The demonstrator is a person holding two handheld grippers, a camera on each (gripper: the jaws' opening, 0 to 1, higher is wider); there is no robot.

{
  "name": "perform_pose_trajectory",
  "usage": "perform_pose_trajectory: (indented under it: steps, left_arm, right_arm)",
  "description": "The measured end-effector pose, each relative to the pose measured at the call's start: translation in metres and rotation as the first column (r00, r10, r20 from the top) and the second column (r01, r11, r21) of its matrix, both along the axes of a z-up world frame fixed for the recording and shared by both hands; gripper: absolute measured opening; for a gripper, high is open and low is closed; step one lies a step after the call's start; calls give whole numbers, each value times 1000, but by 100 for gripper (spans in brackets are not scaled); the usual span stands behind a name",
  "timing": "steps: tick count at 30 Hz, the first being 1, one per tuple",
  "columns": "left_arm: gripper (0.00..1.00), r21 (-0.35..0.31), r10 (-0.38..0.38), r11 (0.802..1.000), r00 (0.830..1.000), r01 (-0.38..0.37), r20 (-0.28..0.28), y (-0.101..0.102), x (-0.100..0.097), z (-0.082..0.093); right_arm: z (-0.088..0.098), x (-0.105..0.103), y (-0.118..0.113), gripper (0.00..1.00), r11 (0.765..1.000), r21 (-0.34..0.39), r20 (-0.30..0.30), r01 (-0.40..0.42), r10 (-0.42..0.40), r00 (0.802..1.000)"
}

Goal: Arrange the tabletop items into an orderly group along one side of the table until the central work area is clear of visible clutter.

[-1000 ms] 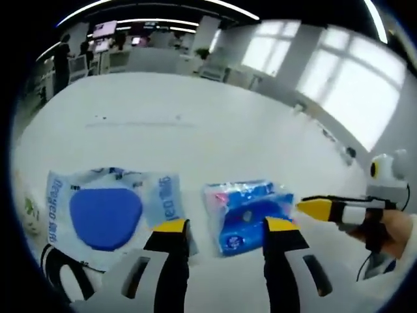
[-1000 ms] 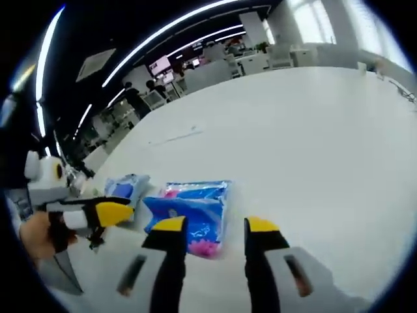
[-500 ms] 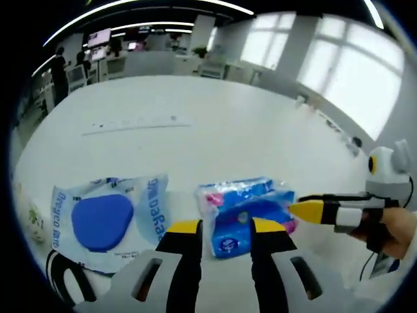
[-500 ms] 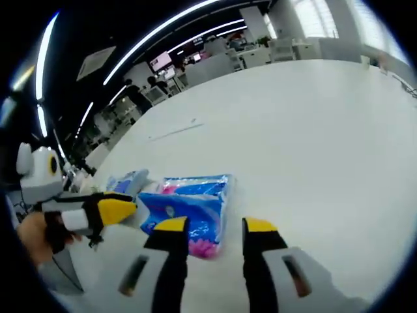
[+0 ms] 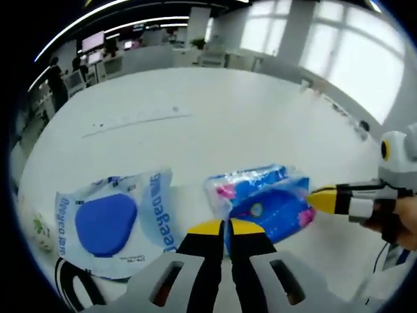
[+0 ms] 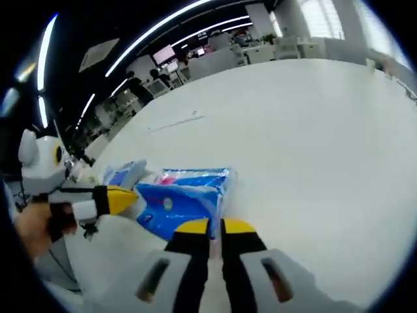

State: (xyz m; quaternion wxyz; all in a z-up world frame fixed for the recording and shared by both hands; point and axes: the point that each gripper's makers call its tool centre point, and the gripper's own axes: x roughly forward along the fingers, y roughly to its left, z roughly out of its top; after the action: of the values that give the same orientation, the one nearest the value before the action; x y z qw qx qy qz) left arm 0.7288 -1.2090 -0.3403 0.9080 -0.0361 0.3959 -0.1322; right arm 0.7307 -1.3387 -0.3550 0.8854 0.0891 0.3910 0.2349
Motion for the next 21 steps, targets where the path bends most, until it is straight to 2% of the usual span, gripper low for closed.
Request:
perform_pose_trajectory:
  steps: [3,9,14,21]
  left_arm:
    - [0,-2,13,1000,1000,-13,16,3,1,7]
    - [0,5,42,999,997,-42,59,13,8,20]
    - [0,13,58,998,997,-59,54,20,9,18]
    - [0,32,59,998,997,-61,45,25,10,14]
  right_arm:
    - [2,2,2,0,1000,4,2,4,-4,1000]
    - [19,13,13,0,1000,12,68,-15,14,998]
    - [23,17,21,0,999,16,82,-29,27,996]
    - [17,13,25,0,999,18,65,-43,41,997]
